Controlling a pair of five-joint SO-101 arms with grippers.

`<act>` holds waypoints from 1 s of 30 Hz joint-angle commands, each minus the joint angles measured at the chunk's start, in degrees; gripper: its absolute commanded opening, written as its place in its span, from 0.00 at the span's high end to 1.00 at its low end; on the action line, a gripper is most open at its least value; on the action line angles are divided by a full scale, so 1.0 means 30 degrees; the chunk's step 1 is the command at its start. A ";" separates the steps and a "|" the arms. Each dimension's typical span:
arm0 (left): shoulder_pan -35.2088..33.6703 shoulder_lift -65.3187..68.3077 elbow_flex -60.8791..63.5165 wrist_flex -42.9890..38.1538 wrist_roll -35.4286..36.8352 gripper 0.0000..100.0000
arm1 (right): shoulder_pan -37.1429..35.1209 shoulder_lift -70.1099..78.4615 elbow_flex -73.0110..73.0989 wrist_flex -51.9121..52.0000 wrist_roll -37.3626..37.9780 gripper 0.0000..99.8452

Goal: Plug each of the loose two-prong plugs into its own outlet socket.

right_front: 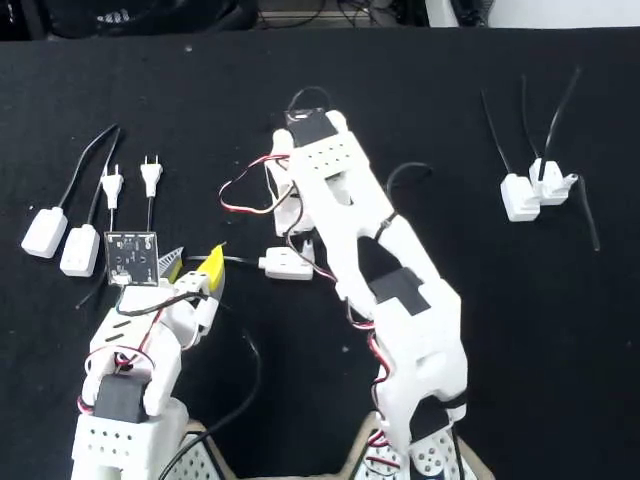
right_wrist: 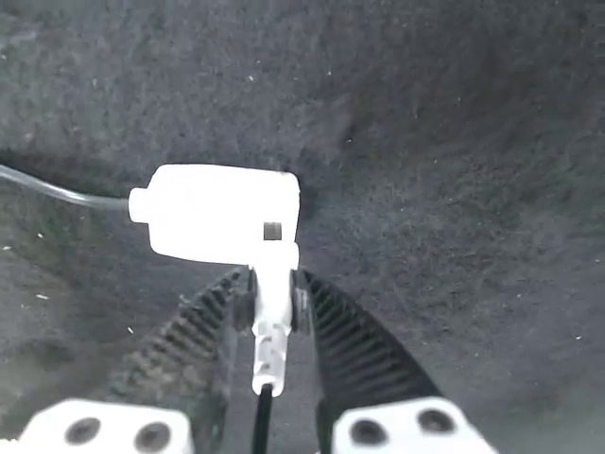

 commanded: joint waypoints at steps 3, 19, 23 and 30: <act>-0.0132 -0.0059 -0.0044 -0.0381 0.0059 0.81 | -0.0908 -0.0103 -0.0278 0.0557 -0.0440 0.99; -0.0132 -0.0059 -0.0044 -0.0381 0.0059 0.81 | 0.0205 -0.0103 0.0366 0.0557 -0.0410 0.99; -0.0132 -0.0059 -0.0044 -0.0381 0.0059 0.81 | 0.0205 -0.0103 0.0396 0.0527 -0.0440 0.99; -0.0132 -0.0059 -0.0044 -0.0381 0.0059 0.81 | 0.0205 -0.0073 0.0513 0.0440 -0.0908 0.99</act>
